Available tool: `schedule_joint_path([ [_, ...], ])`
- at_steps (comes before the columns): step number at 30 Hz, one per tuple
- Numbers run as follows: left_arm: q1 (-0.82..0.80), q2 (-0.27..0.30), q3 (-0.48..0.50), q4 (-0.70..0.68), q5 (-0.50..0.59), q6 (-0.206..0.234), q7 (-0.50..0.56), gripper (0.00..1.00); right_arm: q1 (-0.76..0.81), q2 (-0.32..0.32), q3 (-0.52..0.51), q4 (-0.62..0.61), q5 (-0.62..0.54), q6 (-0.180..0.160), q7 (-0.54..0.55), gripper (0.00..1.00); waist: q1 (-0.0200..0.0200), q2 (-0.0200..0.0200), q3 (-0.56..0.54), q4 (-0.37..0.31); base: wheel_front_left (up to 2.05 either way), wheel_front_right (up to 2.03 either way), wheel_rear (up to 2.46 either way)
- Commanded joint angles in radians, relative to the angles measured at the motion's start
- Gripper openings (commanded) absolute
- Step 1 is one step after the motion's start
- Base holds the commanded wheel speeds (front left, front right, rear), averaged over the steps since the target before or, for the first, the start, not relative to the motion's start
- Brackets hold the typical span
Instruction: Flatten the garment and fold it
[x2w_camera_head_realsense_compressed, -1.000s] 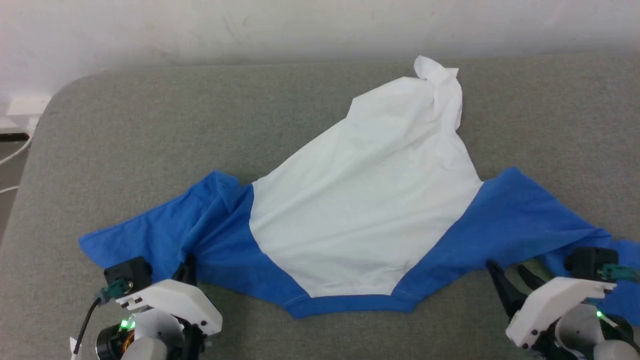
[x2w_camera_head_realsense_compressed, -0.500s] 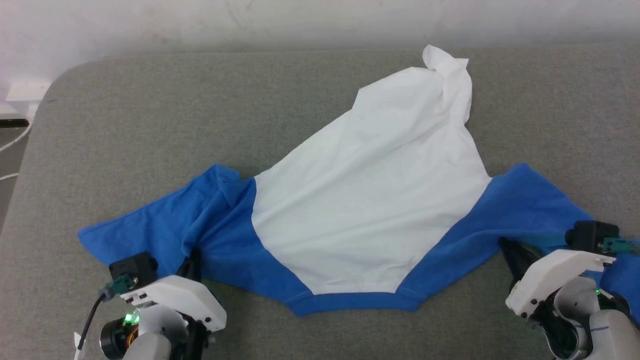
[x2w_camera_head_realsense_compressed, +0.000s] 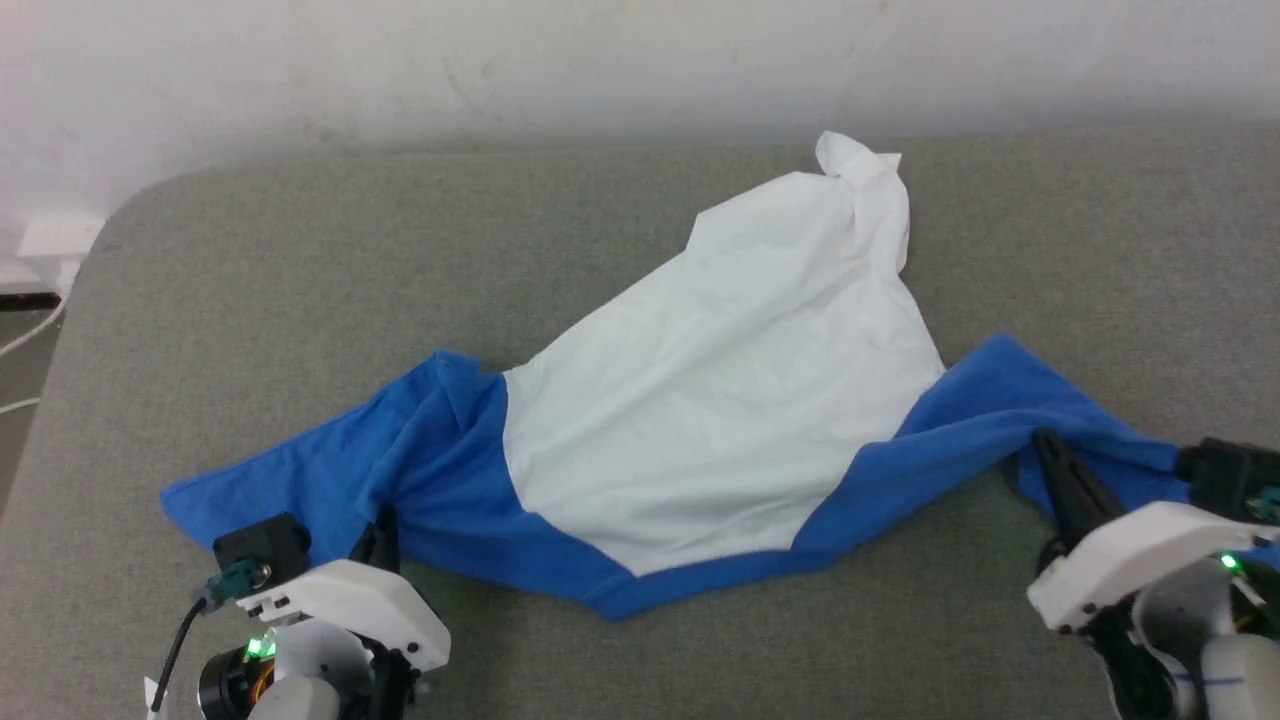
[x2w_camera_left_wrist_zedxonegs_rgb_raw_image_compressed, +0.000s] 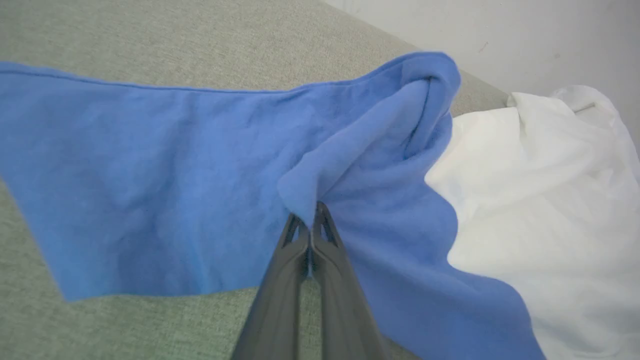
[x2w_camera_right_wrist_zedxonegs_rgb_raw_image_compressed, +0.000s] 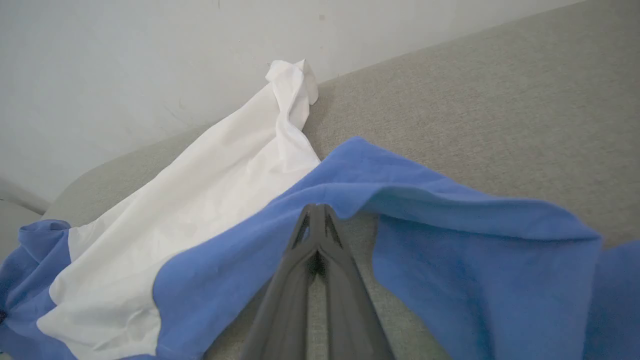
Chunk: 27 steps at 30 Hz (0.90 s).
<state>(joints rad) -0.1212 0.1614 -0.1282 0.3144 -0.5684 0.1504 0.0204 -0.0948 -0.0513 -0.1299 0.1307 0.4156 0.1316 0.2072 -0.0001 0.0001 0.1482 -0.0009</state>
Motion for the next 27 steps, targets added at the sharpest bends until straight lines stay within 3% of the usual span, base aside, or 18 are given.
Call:
schedule_joint_path([
  [1, 0.01, 0.005, 0.002, -0.007, -0.006, -0.001, -0.003, 0.0, 0.017, 0.001, -0.007, -0.022, -0.007, -0.001, -0.002, 0.0, 0.0001, -0.0001, -0.015, -0.004, 0.0, 0.0, 0.0],
  [9, 0.018, -0.002, 0.024, -0.135, -0.066, -0.042, -0.016, 0.0, 0.088, 0.001, -0.043, -0.285, -0.038, -0.001, 0.078, 0.0, 0.0001, -0.0001, -0.027, -0.018, 0.0, 0.0, 0.0],
  [16, -0.086, 0.042, 0.023, -0.309, -0.118, -0.105, 0.063, 0.0, -0.053, 0.001, -0.032, -0.413, -0.129, -0.001, 0.205, 0.0, 0.0001, -0.0001, 0.008, -0.025, 0.0, 0.0, 0.0],
  [21, -0.241, 0.084, 0.019, -0.383, -0.153, -0.131, 0.163, 0.0, -0.247, -0.015, 0.0, -0.411, -0.168, -0.001, 0.289, 0.0, 0.0001, -0.0001, 0.067, -0.035, 0.0, 0.0, 0.0],
  [27, -0.489, 0.115, 0.039, -0.375, -0.169, -0.113, 0.246, 0.0, -0.541, -0.092, 0.061, -0.312, -0.18, -0.001, 0.332, 0.0, 0.0001, -0.0001, 0.175, -0.055, 0.0, 0.0, 0.0],
])
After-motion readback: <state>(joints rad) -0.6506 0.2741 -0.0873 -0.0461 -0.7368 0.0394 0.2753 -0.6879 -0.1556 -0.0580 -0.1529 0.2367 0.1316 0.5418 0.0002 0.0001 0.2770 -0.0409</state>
